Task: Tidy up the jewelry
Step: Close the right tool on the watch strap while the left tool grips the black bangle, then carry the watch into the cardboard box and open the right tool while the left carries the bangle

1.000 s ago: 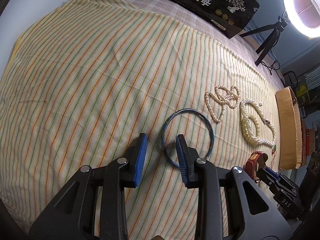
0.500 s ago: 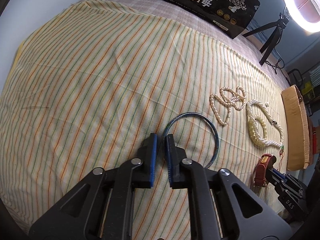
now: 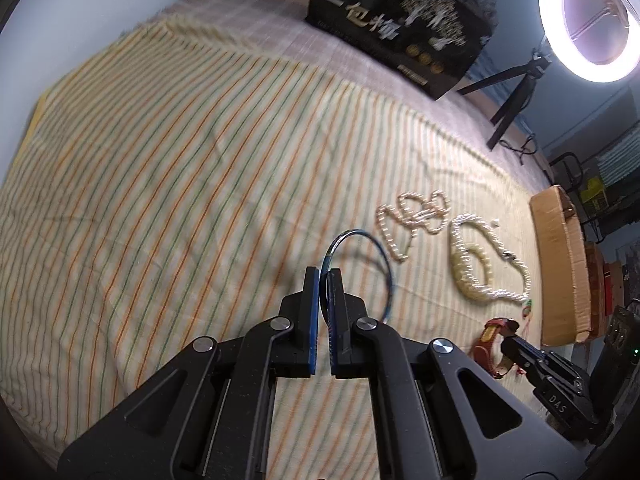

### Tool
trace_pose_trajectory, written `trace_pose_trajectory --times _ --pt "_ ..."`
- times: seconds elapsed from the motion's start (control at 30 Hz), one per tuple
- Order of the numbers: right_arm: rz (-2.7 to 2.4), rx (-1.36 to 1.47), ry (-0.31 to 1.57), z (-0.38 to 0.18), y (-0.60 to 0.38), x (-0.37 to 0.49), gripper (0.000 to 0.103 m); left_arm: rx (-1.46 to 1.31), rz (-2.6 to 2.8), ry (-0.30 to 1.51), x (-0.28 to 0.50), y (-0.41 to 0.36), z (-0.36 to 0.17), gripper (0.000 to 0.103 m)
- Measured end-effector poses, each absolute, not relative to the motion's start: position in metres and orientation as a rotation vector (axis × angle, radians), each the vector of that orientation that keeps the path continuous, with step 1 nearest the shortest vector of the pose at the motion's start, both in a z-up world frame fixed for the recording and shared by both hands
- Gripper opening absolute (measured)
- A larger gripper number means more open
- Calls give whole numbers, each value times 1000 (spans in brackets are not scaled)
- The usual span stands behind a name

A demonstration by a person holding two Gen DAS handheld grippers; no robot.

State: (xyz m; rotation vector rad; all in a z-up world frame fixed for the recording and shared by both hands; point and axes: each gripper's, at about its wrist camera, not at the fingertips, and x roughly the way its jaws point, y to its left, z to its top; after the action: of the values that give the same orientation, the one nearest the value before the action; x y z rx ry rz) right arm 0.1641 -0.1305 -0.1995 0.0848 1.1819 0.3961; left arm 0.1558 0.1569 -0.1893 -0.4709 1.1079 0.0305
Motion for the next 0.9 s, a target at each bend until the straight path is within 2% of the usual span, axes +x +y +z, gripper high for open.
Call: trace_pose_trajectory --times 0.9 --pt "334 90 1057 -152 -166 145 6 -463 -105 1005 141 105 -130 1"
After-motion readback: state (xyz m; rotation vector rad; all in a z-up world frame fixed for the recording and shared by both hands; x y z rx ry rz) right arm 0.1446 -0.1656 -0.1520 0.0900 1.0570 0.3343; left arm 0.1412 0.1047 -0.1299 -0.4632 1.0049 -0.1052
